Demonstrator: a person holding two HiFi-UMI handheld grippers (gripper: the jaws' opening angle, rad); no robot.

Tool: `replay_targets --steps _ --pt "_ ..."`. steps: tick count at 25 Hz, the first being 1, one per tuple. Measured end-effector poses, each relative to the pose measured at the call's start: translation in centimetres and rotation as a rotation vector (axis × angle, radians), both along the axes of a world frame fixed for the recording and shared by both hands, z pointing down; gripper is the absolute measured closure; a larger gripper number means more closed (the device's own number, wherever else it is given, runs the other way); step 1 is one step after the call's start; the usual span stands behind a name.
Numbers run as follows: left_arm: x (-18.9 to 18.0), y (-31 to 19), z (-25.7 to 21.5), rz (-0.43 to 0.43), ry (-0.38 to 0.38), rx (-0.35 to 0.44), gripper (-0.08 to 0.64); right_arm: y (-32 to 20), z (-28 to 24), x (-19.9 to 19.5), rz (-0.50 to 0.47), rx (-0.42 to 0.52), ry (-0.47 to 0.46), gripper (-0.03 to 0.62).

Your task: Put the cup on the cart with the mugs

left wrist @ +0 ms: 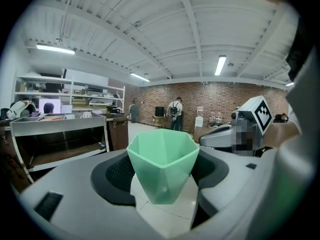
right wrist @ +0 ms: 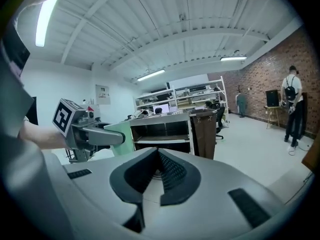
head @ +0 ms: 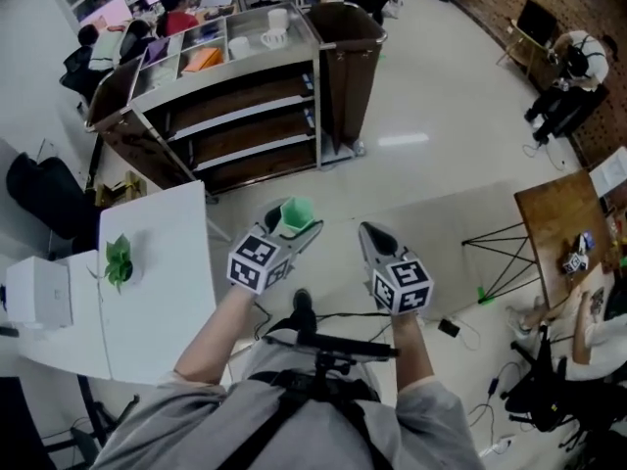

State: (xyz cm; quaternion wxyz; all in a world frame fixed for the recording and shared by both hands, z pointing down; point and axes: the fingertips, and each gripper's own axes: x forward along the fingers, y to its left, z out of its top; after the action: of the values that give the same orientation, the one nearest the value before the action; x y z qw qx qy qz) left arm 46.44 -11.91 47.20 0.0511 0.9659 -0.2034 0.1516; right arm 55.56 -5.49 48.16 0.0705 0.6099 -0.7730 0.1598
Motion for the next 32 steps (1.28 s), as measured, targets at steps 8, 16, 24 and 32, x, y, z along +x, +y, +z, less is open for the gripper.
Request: replay_targets --steps 8,16,24,32 --pt "-0.8 -11.6 -0.7 -0.046 0.013 0.005 0.241 -12.8 -0.6 -1.0 -0.065 0.004 0.015 0.589" --pt "-1.3 -20.4 -1.0 -0.116 0.018 -0.006 0.241 -22.3 -0.7 -1.4 -0.143 -0.021 0.016 0.589" --pt "0.2 -29.2 -0.3 -0.235 -0.004 -0.022 0.241 -32.4 -0.2 0.8 -0.268 -0.028 0.012 0.589" --pt "3.2 -37.7 -2.6 -0.314 -0.001 -0.002 0.241 -41.3 -2.4 2.0 -0.411 0.016 0.001 0.589"
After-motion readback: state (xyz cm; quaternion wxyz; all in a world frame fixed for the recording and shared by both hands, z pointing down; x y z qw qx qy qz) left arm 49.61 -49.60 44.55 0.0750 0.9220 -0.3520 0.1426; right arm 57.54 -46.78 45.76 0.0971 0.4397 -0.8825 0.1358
